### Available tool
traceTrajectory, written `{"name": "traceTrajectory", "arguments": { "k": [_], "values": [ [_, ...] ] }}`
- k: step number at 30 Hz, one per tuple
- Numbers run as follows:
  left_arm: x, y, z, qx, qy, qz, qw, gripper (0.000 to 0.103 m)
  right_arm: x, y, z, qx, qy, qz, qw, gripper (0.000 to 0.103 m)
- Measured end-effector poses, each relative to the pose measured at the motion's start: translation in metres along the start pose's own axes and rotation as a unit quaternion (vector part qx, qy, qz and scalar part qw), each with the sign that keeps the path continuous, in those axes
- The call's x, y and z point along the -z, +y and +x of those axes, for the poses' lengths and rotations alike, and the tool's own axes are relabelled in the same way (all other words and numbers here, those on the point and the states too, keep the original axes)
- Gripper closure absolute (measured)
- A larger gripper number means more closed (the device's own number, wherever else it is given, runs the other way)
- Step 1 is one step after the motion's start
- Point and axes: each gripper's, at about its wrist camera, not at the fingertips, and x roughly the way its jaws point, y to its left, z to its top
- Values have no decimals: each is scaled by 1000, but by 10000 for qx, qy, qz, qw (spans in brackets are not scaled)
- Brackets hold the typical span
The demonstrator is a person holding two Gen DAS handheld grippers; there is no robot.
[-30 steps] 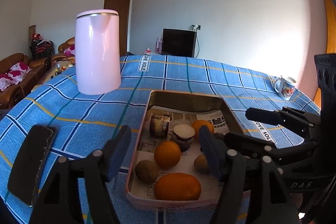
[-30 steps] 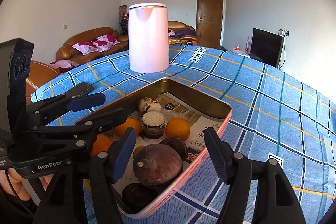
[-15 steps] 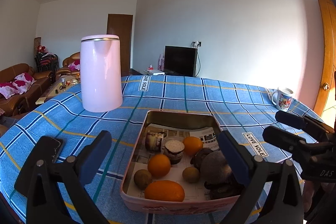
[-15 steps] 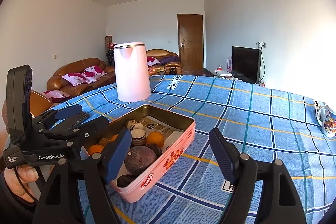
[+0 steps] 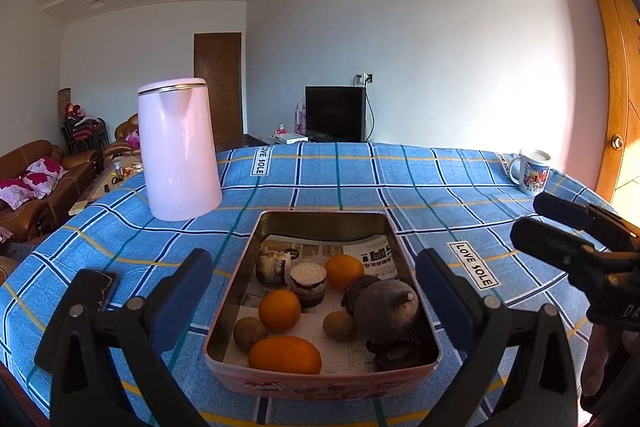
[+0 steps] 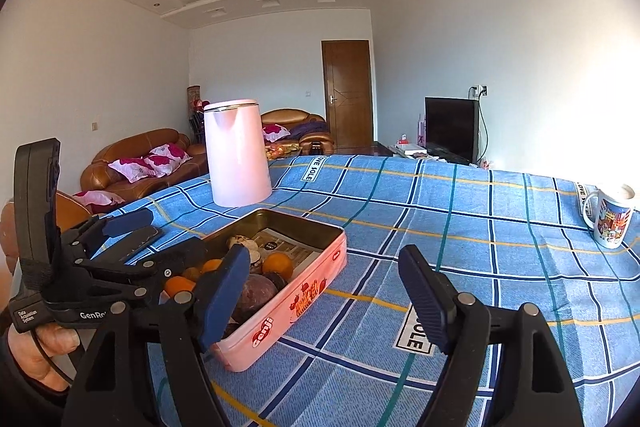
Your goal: Organize fruits
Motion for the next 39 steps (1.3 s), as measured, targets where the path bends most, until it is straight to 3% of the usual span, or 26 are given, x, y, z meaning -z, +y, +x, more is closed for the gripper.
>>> {"name": "traceTrajectory", "arguments": {
  "k": [39],
  "values": [
    [-2, -5, -3, -92, 54, -85, 9999, 0, 6, -3, -19, 108, -231, 8, 9997, 25]
  ]
}}
